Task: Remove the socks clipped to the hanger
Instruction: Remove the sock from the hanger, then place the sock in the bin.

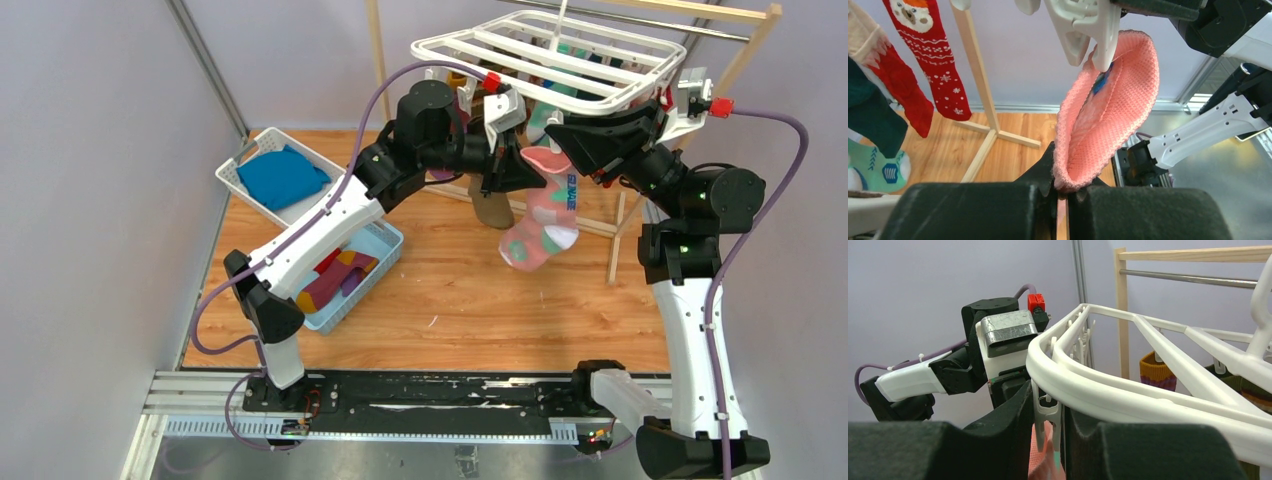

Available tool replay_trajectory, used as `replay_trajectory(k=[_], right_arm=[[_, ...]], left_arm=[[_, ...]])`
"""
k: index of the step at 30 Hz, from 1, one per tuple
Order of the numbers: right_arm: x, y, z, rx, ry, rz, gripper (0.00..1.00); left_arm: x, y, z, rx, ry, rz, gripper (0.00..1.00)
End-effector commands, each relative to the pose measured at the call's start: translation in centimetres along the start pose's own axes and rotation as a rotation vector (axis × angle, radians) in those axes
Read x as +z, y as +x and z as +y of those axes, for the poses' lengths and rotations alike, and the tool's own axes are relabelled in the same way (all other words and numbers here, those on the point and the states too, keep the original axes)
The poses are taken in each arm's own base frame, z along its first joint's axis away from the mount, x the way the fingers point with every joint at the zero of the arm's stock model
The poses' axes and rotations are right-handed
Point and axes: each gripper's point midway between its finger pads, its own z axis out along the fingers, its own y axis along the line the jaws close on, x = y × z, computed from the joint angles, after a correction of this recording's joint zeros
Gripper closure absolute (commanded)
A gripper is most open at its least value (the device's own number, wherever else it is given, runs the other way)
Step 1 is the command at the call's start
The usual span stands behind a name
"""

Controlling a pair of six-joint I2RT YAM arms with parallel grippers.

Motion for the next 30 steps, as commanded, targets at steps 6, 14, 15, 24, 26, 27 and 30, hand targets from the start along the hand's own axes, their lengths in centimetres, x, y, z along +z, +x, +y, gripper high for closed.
replay_trajectory(k=[6,14,15,24,26,27,30], right_arm=[[-0.2,0.0,-0.3,-0.023,0.022,-0.005,0.94],[-0.7,0.7,-0.4,-0.018,0.043,0.030,0.79],[-0.8,0.8,-0.4,-0.021,0.048,0.040,0.72],[-1.8,3.2,0.4,-0.018,0.026,0.159,0.26],[-2.3,3.9,0.9,-0.021,0.002,0.196,0.23],[-2.5,4.3,1.2,-0.020,-0.006,0.217,0.22],[-3.7,6.3,1.6,0.006,-0.015,0.295,0.22]], left_arm=[[-0.8,-0.3,-0.5,0.007,0.000,-0.005,1.00],[-4.3,3.0,0.3,-0.014,-0.089,0.048,1.00],[-5.3,3.0,0.5,-0.021,-0.108,0.047,1.00],[-17.2,0.8,2.5,0.025,-0.424,0.060,1.00],[-19.9,0.2,2.3,0.025,-0.490,0.073,1.00],[-21.2,0.1,2.3,0.024,-0.529,0.090,1.00],[-25.3,1.9,2.5,0.007,-0.684,0.247,1.00]])
